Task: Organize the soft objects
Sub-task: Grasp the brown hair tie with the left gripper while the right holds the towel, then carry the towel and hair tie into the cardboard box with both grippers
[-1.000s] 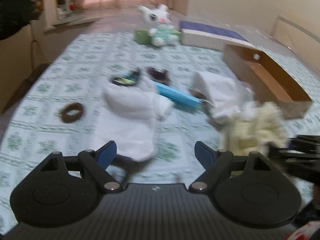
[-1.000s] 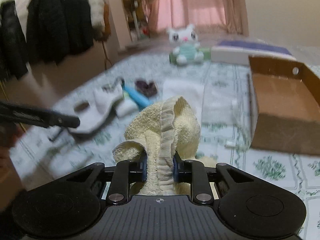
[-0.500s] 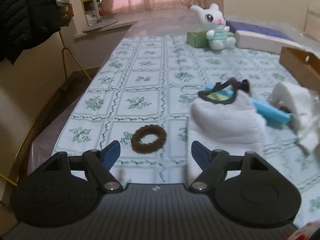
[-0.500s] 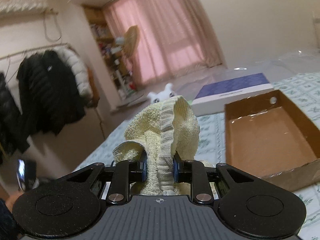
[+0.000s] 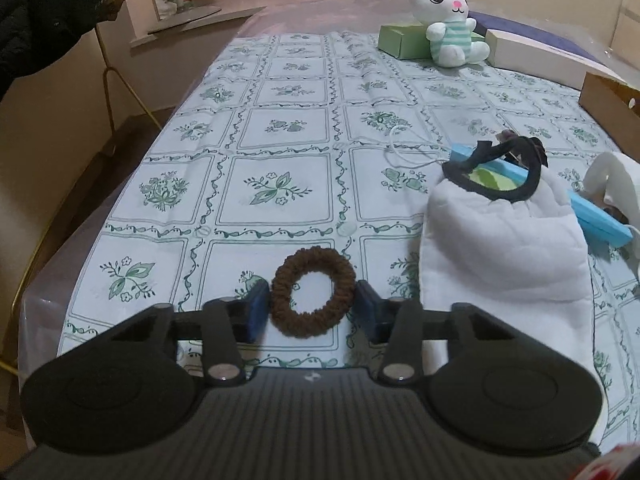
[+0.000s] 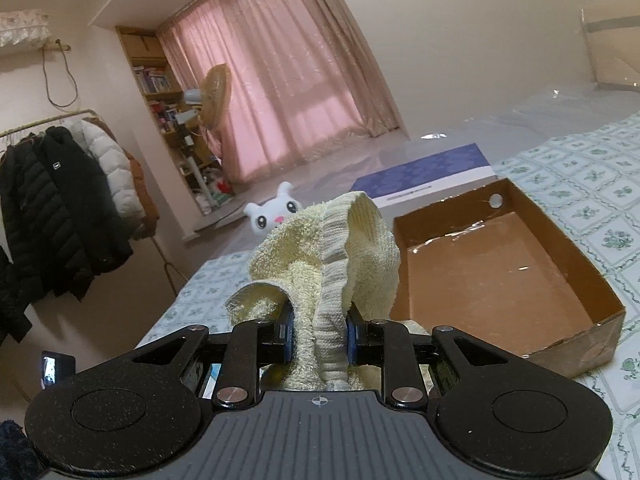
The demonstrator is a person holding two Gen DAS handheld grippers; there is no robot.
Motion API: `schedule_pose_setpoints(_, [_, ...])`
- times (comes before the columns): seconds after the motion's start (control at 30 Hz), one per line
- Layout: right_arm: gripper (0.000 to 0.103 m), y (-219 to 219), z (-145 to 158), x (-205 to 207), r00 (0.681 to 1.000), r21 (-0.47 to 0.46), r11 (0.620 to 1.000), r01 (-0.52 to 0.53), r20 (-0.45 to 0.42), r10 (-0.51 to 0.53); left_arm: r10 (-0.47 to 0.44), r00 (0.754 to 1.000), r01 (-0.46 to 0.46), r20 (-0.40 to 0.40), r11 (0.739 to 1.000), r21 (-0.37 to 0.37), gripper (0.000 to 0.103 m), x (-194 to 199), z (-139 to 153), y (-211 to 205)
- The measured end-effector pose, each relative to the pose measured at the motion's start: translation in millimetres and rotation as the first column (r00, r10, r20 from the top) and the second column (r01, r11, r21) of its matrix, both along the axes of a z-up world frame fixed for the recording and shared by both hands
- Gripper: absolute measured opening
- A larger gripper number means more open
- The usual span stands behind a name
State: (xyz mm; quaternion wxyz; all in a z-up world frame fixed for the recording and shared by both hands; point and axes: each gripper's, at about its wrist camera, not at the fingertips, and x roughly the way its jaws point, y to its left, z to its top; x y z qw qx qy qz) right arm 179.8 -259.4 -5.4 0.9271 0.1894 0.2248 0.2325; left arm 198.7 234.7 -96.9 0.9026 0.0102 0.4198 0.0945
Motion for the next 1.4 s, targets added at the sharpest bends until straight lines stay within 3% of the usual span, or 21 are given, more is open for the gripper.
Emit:
schedule_pose_setpoints(0.07, [0.024, -5, 0, 1, 1.000, 0.001, 1.000, 0.007, -0.006, -0.007, -0.005, 1.000, 0.005, 0.000, 1.000, 0.008, 0.022, 1, 1, -2])
schedule_pose_setpoints(0.13, [0.024, -10, 0, 2, 1.000, 0.002, 1.000, 0.015, -0.009, -0.015, -0.011, 1.000, 0.011, 0.001, 1.000, 0.012, 0.019, 0, 2, -3])
schedule_pose_setpoints(0.43, [0.024, -39, 8, 0, 0.999, 0.062, 0.997, 0.047, 0.002, -0.048, -0.040, 0.998, 0.039, 0.055, 0.999, 0.016, 0.018, -17, 31, -24])
schedule_pose_setpoints(0.7, [0.024, -70, 20, 8, 0.998, 0.097, 0.994, 0.055, 0.030, -0.058, -0.163, 0.976, 0.163, 0.147, 0.987, 0.014, 0.018, -17, 77, -86])
schedule_pose_setpoints(0.9, [0.024, -90, 24, 21, 0.997, 0.096, 0.994, 0.059, 0.041, -0.063, -0.286, 0.935, 0.298, 0.211, 0.954, -0.026, 0.018, 6, 101, -158])
schedule_pose_setpoints(1.13, [0.024, -106, 15, 47, 0.998, 0.070, 0.996, 0.059, 0.030, -0.061, -0.407, 0.875, 0.445, 0.262, 0.890, -0.103, 0.018, 43, 112, -258])
schedule_pose_setpoints(1.27, [0.024, -115, 7, 65, 0.999, 0.073, 0.996, 0.050, 0.018, -0.051, -0.444, 0.857, 0.491, 0.260, 0.857, -0.155, 0.018, 69, 109, -315])
schedule_pose_setpoints(1.4, [0.024, -123, -3, 84, 0.999, 0.077, 0.996, 0.040, 0.007, -0.040, -0.457, 0.856, 0.505, 0.240, 0.840, -0.198, 0.018, 88, 101, -357])
